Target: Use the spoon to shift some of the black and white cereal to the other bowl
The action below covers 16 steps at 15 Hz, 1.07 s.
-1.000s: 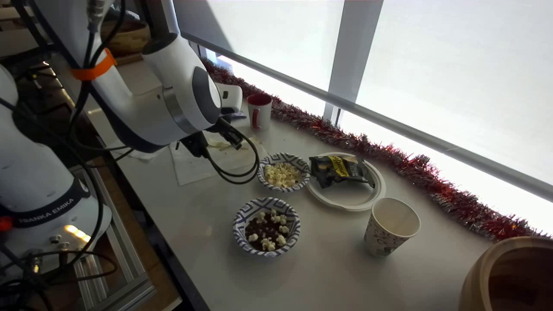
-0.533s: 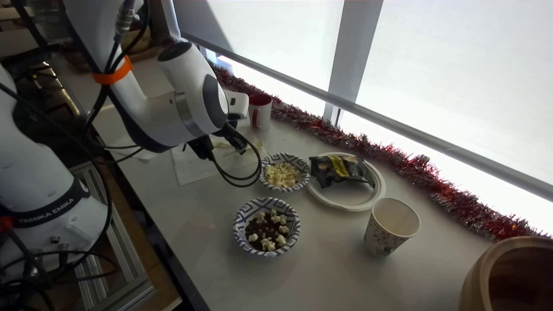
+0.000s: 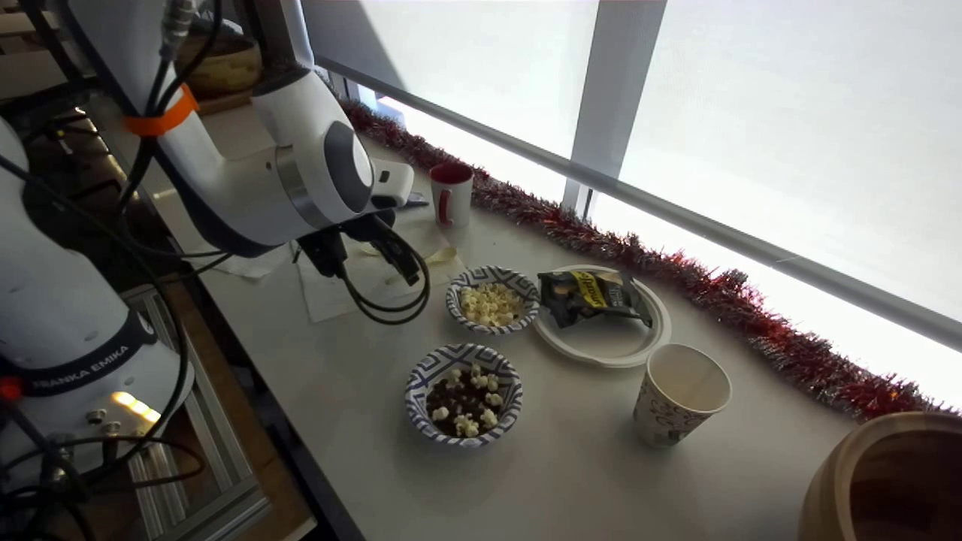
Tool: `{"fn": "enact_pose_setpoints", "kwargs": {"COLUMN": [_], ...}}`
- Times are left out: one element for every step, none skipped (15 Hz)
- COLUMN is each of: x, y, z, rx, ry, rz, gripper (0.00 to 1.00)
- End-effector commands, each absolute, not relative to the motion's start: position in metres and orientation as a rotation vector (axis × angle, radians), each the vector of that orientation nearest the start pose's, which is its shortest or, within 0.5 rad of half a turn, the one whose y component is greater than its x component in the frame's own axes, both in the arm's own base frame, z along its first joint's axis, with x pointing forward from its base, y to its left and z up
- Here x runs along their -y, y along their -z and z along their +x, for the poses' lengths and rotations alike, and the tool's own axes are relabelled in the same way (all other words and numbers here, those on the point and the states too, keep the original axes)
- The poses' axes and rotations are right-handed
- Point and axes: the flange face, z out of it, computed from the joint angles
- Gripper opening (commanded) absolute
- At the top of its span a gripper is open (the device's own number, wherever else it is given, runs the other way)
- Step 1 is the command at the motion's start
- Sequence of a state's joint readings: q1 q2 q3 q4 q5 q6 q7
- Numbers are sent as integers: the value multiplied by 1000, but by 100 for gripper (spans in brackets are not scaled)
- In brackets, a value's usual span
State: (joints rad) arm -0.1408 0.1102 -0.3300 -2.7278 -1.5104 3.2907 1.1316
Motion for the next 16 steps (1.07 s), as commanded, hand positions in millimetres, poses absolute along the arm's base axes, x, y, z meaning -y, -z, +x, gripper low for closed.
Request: {"fn": "enact_pose_setpoints", "kwargs": {"x": [66, 65, 68, 71, 75, 78, 81, 82, 83, 84, 84, 80, 80, 81, 82, 82], "y": [-209, -219, -229, -237, -243, -244, -242, -234, -230, -230, -233, -233, -233, -232, -232, -232], "z": [331, 326, 328, 332, 337, 340, 342, 341, 340, 339, 337, 341, 340, 339, 339, 338], "rx": [-145, -128, -133, -144, -179, -187, -198, -167, -158, -162, -164, -168, -170, -173, -175, -176], "ry": [507, 544, 599, 646, 683, 687, 675, 635, 613, 613, 624, 627, 625, 623, 622, 622], "rz": [-3202, -3215, -3225, -3226, -3222, -3229, -3228, -3212, -3220, -3189, -3149, -3195, -3177, -3169, -3166, -3165], "gripper": [100, 100, 100, 100, 100, 100, 100, 100, 100, 100, 100, 100, 100, 100, 100, 100]}}
